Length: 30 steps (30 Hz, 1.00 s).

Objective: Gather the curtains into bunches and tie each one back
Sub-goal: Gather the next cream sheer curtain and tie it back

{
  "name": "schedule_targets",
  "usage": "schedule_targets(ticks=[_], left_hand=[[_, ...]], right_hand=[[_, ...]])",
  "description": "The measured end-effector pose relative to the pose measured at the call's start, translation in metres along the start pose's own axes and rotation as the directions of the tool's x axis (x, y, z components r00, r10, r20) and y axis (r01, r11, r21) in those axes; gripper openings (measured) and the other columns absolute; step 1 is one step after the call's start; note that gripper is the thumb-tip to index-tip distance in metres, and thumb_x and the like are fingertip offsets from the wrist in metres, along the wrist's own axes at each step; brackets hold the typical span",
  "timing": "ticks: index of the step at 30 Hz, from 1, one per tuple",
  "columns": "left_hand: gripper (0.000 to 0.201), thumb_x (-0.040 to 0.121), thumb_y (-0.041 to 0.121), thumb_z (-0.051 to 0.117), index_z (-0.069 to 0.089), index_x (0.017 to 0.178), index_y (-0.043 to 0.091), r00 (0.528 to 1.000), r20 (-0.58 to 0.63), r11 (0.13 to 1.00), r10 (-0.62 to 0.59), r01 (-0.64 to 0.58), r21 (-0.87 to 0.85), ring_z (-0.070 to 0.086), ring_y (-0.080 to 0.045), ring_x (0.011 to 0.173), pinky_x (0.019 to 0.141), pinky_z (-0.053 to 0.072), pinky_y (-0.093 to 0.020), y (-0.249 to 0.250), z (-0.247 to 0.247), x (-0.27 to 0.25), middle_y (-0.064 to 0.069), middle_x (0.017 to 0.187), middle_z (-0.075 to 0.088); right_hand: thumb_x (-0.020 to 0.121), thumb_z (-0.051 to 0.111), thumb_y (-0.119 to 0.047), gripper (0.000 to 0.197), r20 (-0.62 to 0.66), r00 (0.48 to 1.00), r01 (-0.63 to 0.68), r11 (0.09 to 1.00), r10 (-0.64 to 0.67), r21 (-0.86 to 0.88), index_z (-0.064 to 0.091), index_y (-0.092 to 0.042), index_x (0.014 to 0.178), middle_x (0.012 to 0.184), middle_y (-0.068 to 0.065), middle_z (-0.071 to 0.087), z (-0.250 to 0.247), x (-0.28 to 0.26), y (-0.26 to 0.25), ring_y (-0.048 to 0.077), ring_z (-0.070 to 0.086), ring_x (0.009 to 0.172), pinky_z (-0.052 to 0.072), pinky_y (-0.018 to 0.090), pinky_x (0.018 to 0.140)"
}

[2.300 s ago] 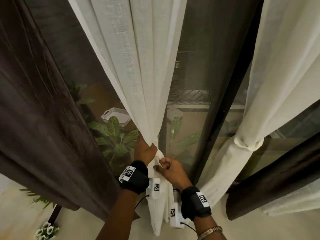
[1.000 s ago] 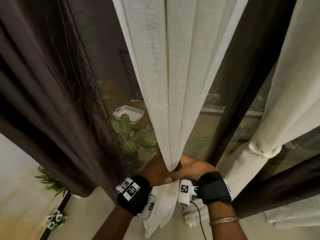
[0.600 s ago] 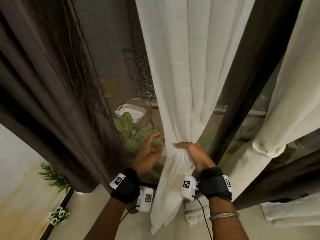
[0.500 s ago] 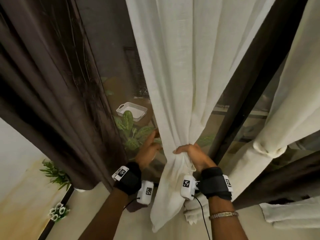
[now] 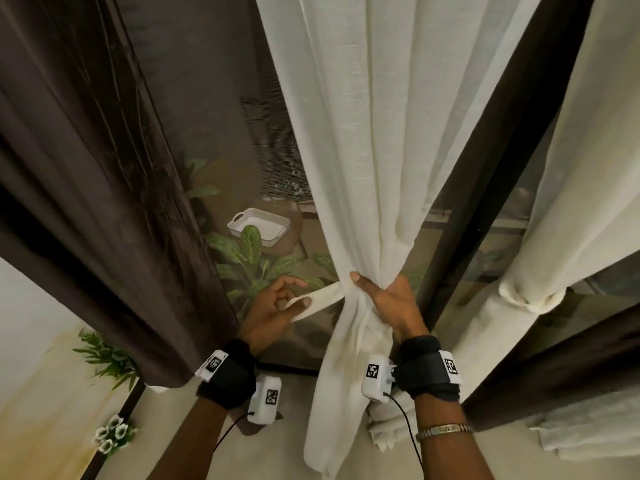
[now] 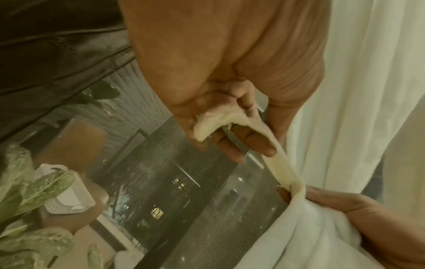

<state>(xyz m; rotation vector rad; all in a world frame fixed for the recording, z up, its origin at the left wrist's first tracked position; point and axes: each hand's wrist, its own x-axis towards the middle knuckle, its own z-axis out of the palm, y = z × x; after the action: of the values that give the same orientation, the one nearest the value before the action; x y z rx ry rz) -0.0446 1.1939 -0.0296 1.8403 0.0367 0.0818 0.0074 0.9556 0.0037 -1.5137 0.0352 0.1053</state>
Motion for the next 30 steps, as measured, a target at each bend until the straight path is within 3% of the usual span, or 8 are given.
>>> schedule_targets(ticks=[5, 10, 13, 16, 18, 22, 25, 30], left_hand=[[0.032, 0.096, 0.003, 0.072, 0.081, 0.115, 0.026, 0.950, 0.303, 0.980, 0.074, -0.126, 0.155, 0.070, -0.004, 0.118, 0.106, 0.055, -0.029, 0.025, 0.007, -0.032, 0.015, 0.121, 0.078], [0.061, 0.093, -0.010, 0.059, 0.058, 0.150, 0.011, 0.800, 0.598, 0.994, 0.046, -0.098, 0.055, 0.058, 0.000, 0.138, 0.111, 0.046, -0.015, 0.046, 0.024, -0.048, 0.003, 0.151, 0.061], [0.052, 0.099, -0.013, 0.061, 0.066, 0.143, 0.012, 0.867, 0.485, 0.987, 0.114, -0.153, 0.041, 0.063, 0.000, 0.133, 0.112, 0.048, -0.017, 0.040, 0.032, -0.042, 0.011, 0.142, 0.069], [0.037, 0.094, -0.008, 0.070, 0.083, 0.117, 0.018, 0.951, 0.271, 0.975, 0.147, -0.186, 0.122, 0.072, 0.007, 0.111, 0.100, 0.057, -0.018, 0.033, 0.031, -0.030, 0.036, 0.111, 0.075], [0.025, 0.091, 0.008, 0.076, 0.085, 0.104, 0.027, 0.946, 0.216, 0.913, 0.244, -0.299, 0.278, 0.072, 0.006, 0.106, 0.097, 0.060, -0.028, 0.029, 0.029, -0.023, 0.037, 0.112, 0.073], [0.007, 0.089, 0.030, 0.078, 0.077, 0.096, 0.032, 0.856, 0.302, 0.753, 0.419, -0.514, 0.412, 0.063, -0.008, 0.127, 0.100, 0.056, -0.034, 0.024, 0.027, -0.017, 0.021, 0.150, 0.054], [0.014, 0.089, 0.030, 0.067, 0.075, 0.099, 0.026, 0.802, 0.385, 0.667, 0.457, -0.595, 0.448, 0.066, -0.018, 0.120, 0.099, 0.057, -0.041, 0.019, 0.033, -0.016, 0.007, 0.130, 0.072], [0.051, 0.103, 0.057, 0.037, 0.075, 0.111, 0.024, 0.877, 0.413, 0.592, 0.247, -0.474, 0.652, 0.060, -0.019, 0.103, 0.085, 0.054, -0.045, 0.006, 0.039, -0.003, 0.005, 0.106, 0.074]], right_hand=[[0.087, 0.088, -0.019, 0.034, -0.193, 0.981, 0.007, 0.985, 0.027, 0.170, 0.072, -0.025, 0.116, 0.116, 0.001, 0.078, 0.001, 0.011, 0.004, 0.025, 0.075, 0.109, 0.062, 0.048, 0.098], [0.083, 0.083, 0.002, 0.054, 0.010, 0.998, -0.067, 0.890, 0.070, 0.451, 0.069, -0.013, 0.132, 0.128, 0.007, 0.076, 0.002, 0.011, 0.008, 0.029, 0.072, 0.116, 0.058, 0.043, 0.103], [0.071, 0.061, 0.013, 0.085, 0.155, 0.985, -0.164, 0.717, 0.079, 0.678, 0.051, -0.001, 0.154, 0.141, 0.017, 0.061, -0.003, 0.012, 0.014, 0.038, 0.057, 0.128, 0.040, 0.051, 0.120], [0.064, 0.042, 0.015, 0.094, 0.206, 0.977, -0.196, 0.621, 0.057, 0.759, 0.049, -0.003, 0.155, 0.151, 0.018, 0.052, -0.003, 0.014, 0.014, 0.039, 0.048, 0.134, 0.026, 0.052, 0.127], [0.063, 0.042, 0.018, 0.096, 0.206, 0.978, -0.187, 0.630, 0.044, 0.754, 0.048, -0.004, 0.156, 0.160, 0.023, 0.049, -0.003, 0.014, 0.015, 0.042, 0.050, 0.134, 0.030, 0.054, 0.124], [0.075, 0.046, 0.029, 0.089, 0.098, 0.988, -0.156, 0.687, 0.124, 0.709, 0.050, -0.010, 0.155, 0.157, 0.024, 0.054, -0.006, 0.019, 0.021, 0.050, 0.049, 0.145, 0.037, 0.061, 0.123], [0.088, 0.051, 0.027, 0.077, 0.075, 0.980, -0.177, 0.650, 0.182, 0.739, 0.053, -0.013, 0.153, 0.154, 0.020, 0.059, -0.010, 0.024, 0.021, 0.043, 0.057, 0.141, 0.043, 0.060, 0.121], [0.096, 0.056, 0.017, 0.062, 0.133, 0.962, -0.247, 0.561, 0.237, 0.790, 0.059, -0.015, 0.149, 0.147, 0.018, 0.066, -0.005, 0.023, 0.018, 0.036, 0.067, 0.126, 0.044, 0.057, 0.120]])
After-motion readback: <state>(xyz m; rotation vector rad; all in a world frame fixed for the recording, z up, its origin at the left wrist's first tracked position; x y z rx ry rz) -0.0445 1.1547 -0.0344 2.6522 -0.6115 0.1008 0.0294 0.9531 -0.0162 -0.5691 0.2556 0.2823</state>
